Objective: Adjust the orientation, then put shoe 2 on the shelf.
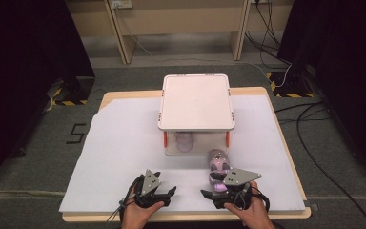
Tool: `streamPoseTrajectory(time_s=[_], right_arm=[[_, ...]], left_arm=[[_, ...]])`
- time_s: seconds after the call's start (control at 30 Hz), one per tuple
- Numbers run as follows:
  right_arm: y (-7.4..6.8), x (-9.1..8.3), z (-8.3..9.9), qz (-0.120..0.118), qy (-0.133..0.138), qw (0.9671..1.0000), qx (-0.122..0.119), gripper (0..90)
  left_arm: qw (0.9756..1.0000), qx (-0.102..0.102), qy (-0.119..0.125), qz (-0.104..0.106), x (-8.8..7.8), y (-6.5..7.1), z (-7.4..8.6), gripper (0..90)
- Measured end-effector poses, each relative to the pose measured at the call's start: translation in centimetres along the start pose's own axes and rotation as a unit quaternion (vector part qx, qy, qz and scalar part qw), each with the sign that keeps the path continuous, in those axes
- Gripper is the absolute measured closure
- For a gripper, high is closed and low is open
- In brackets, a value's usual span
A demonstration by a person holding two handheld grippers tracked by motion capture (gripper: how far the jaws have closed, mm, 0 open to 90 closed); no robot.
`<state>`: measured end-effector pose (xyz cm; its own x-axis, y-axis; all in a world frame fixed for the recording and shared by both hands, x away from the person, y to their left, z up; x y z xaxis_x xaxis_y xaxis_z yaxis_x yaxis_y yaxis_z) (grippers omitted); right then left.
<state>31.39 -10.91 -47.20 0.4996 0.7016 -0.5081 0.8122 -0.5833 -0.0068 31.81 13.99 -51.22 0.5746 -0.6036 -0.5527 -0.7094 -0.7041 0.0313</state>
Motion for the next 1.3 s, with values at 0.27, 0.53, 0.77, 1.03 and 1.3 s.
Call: streamPoseTrajectory(time_s=[0.27,0.53,0.77,1.03,1.3], right_arm=[[1.3,-1.7,0.0,0.019,0.018,0.9996,0.014,34.2],[3.5,-4.0,0.5,0.073,0.025,0.9969,0.017,35.2],[4.3,-3.3,1.5,0.096,-0.005,0.9954,0.003,36.6],[4.2,-1.9,1.6,0.113,-0.033,0.9926,-0.032,37.8],[4.6,-0.1,1.7,0.132,-0.071,0.9867,-0.063,47.0]], left_arm=[[1.0000,0.001,0.003,0.001,-0.1,0.0,-0.1,22.0],[1.0000,0.001,0.003,0.000,-0.1,0.0,-0.1,22.1],[1.0000,0.001,0.003,0.001,0.0,-0.1,-0.1,22.1],[1.0000,-0.002,0.002,0.000,0.0,-0.1,-0.1,22.1],[1.0000,-0.001,0.004,-0.003,-0.1,-0.3,0.0,22.1]])
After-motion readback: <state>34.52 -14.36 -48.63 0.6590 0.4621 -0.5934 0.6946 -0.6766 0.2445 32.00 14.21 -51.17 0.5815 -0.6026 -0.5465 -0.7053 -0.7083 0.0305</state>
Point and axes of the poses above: each handheld gripper's, and its own axes: x roughly forward along the jaws, z roughly out of its underside, y roughly to its right, the point moved 4 cm from there along x, roughly forward along the jaws, and after that the axes turned 6 degrees about z, right-handed, at the moved point
